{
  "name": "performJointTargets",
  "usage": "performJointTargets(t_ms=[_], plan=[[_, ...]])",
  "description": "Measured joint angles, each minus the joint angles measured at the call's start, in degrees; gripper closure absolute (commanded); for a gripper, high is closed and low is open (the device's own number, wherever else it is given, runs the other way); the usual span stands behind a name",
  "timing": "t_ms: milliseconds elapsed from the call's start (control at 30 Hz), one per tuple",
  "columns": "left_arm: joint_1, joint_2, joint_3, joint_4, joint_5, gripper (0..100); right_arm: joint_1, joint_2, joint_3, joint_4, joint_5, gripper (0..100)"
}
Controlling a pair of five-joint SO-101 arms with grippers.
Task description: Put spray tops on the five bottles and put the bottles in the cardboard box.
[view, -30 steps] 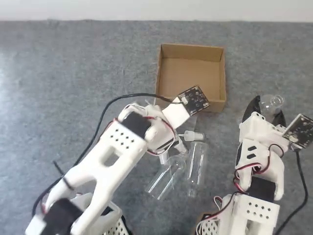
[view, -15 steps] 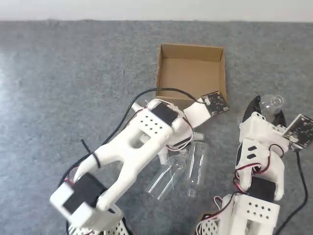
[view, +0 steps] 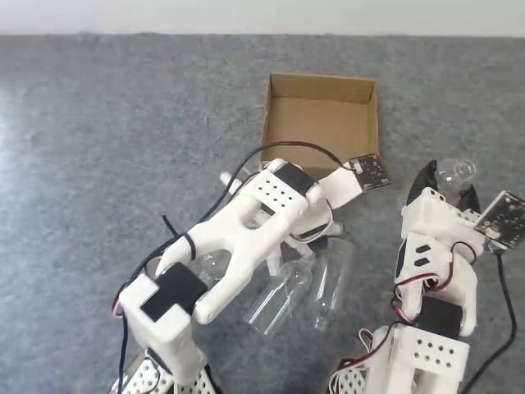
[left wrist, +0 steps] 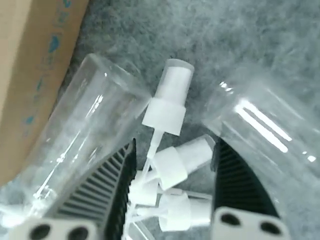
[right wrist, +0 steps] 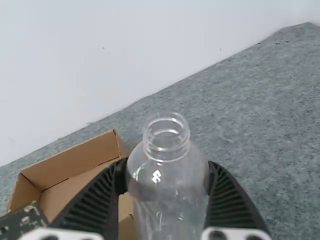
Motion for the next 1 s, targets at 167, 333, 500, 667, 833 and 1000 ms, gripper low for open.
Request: performJointTargets(t_ms=[167,333,500,667,833,1000], plan=[[0.5,4.4,-2.7,0.0,-0.1,76,0.0,0.0,0.0,0.0,0.0,90.9],[1.1,9.3,-5.7,0.0,-0.1,77,0.0,0.0,0.0,0.0,0.0,90.9],[2.8,10.5,-6.3,0.0,-0.1,88,0.0,0.0,0.0,-0.5,0.0,90.9],[3.0,10.5,-6.3,0.8,-0.3,93,0.0,0.0,0.0,-1.4,0.0,90.9],[3.0,10.5,-6.4,2.5,-0.3,93,0.0,0.0,0.0,-1.5,0.0,90.9],[3.0,9.4,-6.4,5.3,-0.1,93,0.0,0.0,0.0,-1.5,0.0,90.9]])
